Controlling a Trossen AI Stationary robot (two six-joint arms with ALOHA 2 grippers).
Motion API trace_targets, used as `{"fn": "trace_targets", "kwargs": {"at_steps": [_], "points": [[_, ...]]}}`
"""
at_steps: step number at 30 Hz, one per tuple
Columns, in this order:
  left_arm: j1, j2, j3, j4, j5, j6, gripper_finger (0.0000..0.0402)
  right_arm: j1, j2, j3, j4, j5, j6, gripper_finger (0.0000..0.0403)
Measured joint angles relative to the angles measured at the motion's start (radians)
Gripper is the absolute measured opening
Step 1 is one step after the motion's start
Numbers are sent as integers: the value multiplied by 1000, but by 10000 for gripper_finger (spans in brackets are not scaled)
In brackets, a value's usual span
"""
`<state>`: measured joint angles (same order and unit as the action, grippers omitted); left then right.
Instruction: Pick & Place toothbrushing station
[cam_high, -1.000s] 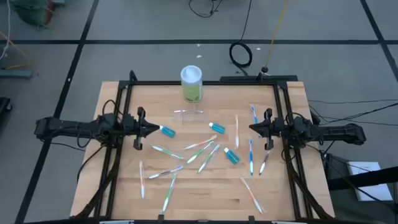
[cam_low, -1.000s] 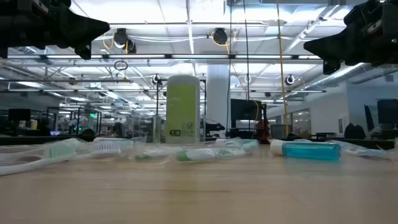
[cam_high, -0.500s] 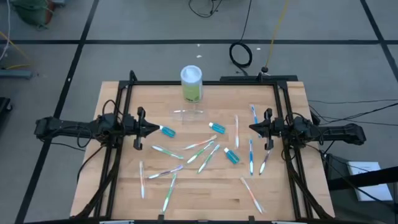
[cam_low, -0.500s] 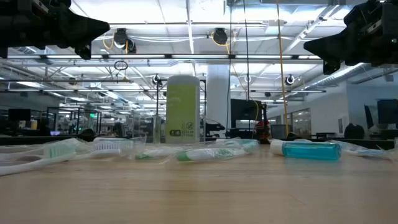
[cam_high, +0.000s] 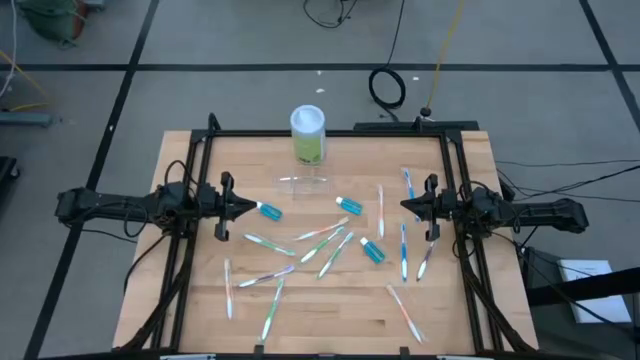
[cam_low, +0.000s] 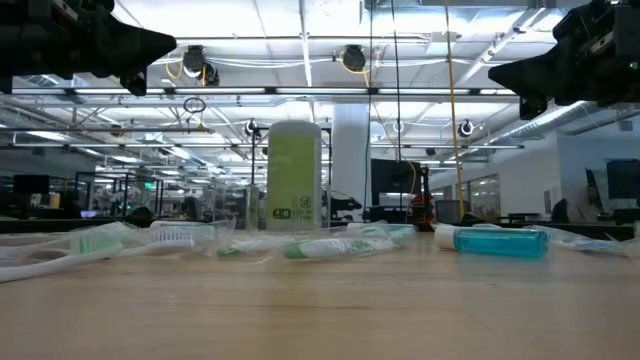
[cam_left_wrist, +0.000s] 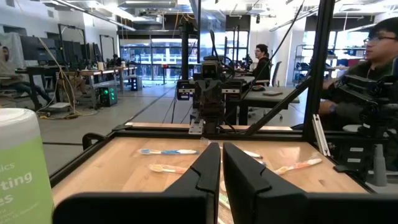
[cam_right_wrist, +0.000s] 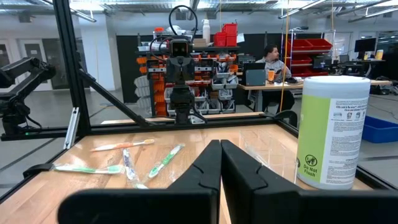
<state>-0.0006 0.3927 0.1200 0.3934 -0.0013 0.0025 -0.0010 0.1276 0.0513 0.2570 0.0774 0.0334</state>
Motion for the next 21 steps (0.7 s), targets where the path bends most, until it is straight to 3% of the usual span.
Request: {"fn": "trace_targets", "kwargs": {"at_steps": [13,21], "points": [[0,0,0,0,0,66,26,0,0,0,0,0,0,0],[0,0,0,7,0,2,26,0,0,0,0,0,0,0]]}}
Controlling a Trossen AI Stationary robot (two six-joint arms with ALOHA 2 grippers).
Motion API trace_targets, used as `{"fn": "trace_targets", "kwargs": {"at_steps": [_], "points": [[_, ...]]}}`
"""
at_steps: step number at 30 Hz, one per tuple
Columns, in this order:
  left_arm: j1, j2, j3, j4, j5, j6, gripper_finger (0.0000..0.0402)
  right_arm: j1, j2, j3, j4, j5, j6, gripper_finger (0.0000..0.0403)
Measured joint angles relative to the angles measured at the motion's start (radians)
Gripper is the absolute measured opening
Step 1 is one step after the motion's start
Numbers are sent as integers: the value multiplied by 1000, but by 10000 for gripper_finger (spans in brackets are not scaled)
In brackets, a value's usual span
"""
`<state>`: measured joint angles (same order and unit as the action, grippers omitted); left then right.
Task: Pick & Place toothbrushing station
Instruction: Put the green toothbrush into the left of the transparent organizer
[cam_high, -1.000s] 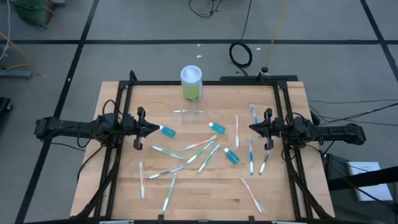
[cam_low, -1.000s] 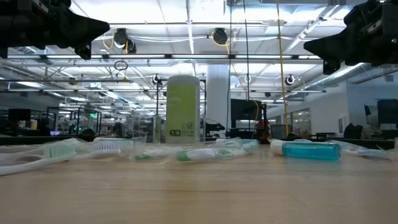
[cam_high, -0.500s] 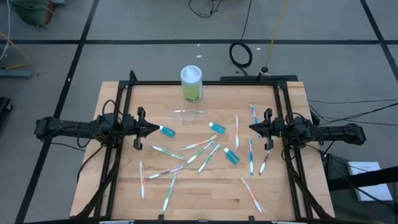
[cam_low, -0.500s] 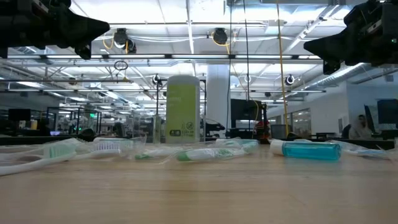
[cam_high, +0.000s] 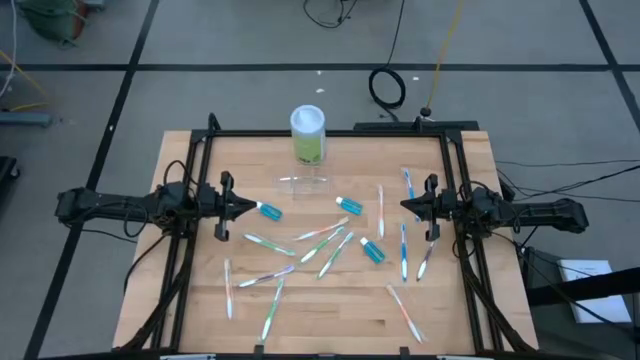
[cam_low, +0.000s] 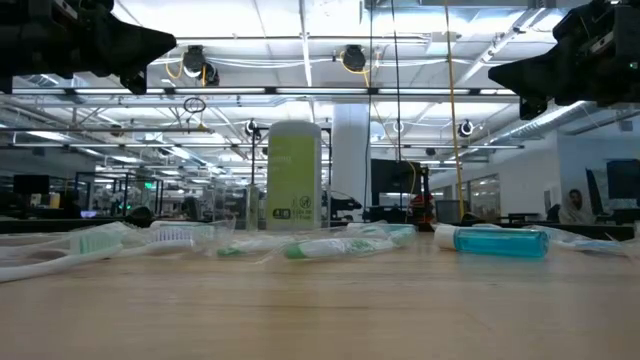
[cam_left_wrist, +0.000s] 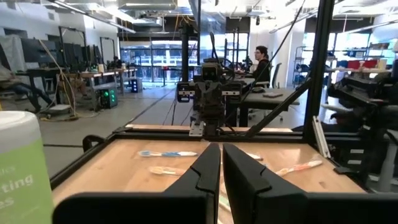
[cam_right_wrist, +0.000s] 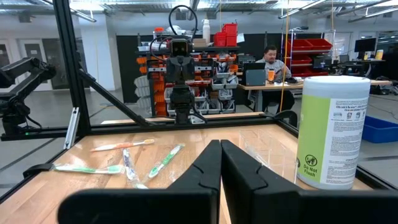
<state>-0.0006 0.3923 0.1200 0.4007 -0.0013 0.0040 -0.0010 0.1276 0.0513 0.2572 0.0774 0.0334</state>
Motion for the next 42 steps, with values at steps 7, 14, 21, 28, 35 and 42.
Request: {"fn": "trace_targets", "kwargs": {"at_steps": [7,14,21,28,35,42], "points": [[0,0,0,-1,0,3,26,0,0,0,0,0,0,0],[0,0,0,-5,0,19,26,0,0,0,0,0,0,0],[0,0,0,7,0,24,26,0,0,0,0,0,0,0],[0,0,0,13,0,12,26,0,0,0,0,0,0,0],[0,0,0,23,0,-80,26,0,0,0,0,0,0,0],[0,0,0,23,0,-60,26,0,0,0,0,0,0,0]]}}
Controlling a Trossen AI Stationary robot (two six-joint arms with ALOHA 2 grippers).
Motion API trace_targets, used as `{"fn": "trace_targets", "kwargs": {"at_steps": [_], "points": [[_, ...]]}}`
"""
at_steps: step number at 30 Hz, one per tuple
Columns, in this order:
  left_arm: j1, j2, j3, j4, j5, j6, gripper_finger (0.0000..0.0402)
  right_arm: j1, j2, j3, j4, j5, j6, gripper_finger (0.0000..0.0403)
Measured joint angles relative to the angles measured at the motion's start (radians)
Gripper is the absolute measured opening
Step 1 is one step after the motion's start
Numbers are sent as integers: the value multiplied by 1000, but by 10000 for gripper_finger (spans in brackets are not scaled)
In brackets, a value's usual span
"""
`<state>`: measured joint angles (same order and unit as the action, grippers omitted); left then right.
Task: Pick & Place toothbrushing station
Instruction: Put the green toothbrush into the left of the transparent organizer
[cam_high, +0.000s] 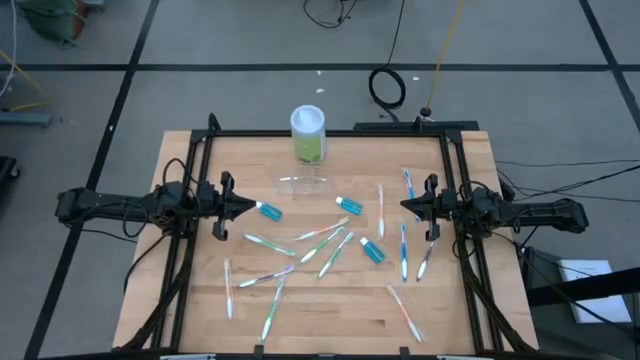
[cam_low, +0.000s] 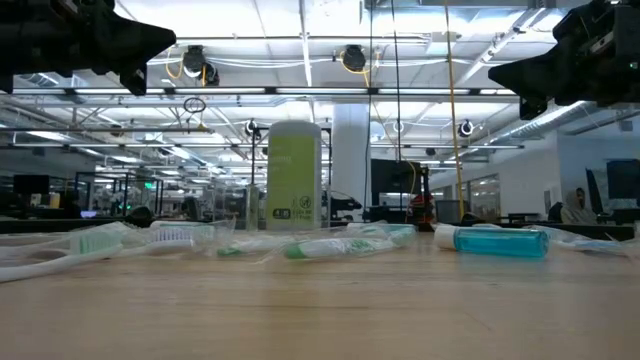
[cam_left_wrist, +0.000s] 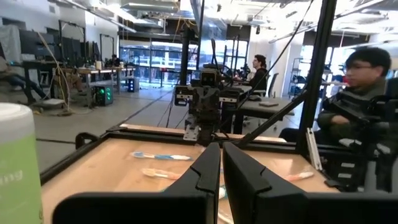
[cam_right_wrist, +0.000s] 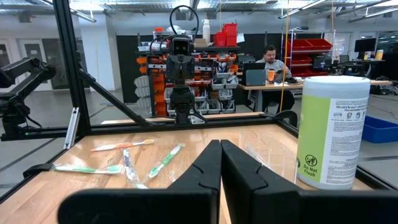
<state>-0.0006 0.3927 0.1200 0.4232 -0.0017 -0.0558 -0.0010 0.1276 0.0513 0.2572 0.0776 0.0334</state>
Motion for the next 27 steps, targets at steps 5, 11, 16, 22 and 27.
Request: {"fn": "trace_targets", "kwargs": {"at_steps": [5,11,16,22,27], "points": [[0,0,13,54,-63,29,26,0,0,0,0,0,0,0],[0,24,227,-186,-116,88,26,0,0,0,0,0,0,0],[0,123,419,-407,-239,60,26,0,0,0,0,0,0,0],[-1,233,536,-586,-241,32,26,0,0,0,0,0,0,0],[-1,300,550,-590,-240,18,26,0,0,0,8,0,0,0]]}}
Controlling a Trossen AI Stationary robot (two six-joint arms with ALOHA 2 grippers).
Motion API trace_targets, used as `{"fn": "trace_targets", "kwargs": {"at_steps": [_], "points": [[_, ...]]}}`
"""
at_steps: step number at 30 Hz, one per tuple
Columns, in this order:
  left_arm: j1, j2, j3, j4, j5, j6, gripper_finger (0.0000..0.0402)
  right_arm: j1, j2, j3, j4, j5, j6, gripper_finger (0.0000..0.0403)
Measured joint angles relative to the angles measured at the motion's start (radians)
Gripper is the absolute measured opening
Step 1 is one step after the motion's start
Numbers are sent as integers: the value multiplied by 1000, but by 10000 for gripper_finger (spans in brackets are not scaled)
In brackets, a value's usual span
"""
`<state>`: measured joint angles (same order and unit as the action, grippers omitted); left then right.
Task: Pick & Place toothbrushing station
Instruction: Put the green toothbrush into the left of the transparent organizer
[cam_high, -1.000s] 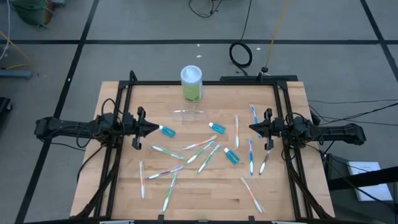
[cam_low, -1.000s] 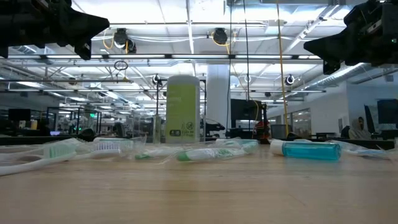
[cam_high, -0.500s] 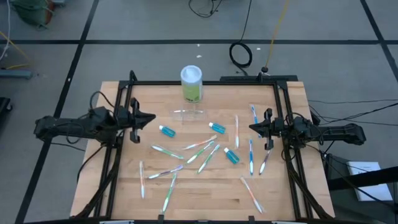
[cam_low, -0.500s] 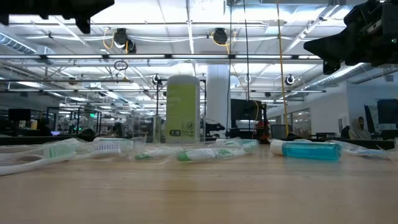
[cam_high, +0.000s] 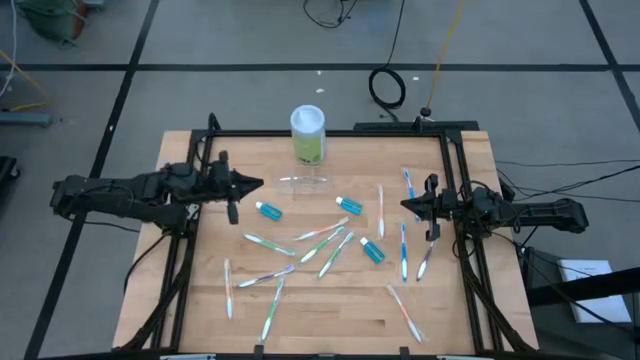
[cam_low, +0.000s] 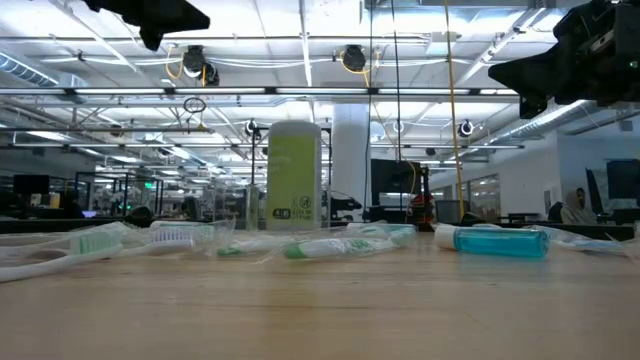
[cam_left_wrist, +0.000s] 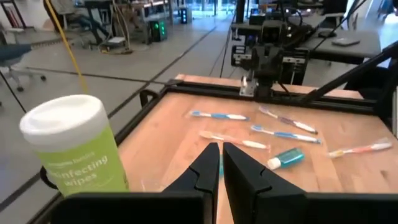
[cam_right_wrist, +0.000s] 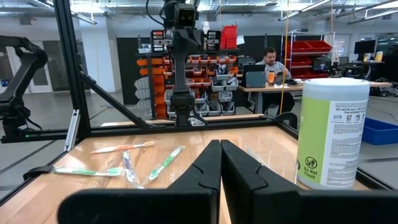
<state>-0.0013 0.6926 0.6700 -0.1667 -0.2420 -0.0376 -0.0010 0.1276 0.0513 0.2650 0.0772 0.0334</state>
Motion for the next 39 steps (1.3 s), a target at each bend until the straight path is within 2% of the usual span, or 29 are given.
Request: {"fn": "trace_targets", "kwargs": {"at_steps": [9,17,21,24,26,28,34,39], "points": [[0,65,13,-20,41,-82,27,1,0,0,16,0,6,0],[-1,150,13,-25,42,-103,27,1,3,0,202,0,-19,0],[0,194,13,-26,42,-95,27,1,3,0,229,1,-37,0],[12,212,13,-37,42,-60,30,1,7,0,253,84,-70,0],[21,221,13,-50,42,-51,45,1,11,0,259,181,-61,0],[27,226,13,-82,51,-57,69,0,21,0,255,226,-53,0],[-1,277,13,-171,119,-104,152,0,90,0,261,236,-50,21],[-72,368,13,-173,125,-100,185,0,179,0,308,236,-48,72]]}}
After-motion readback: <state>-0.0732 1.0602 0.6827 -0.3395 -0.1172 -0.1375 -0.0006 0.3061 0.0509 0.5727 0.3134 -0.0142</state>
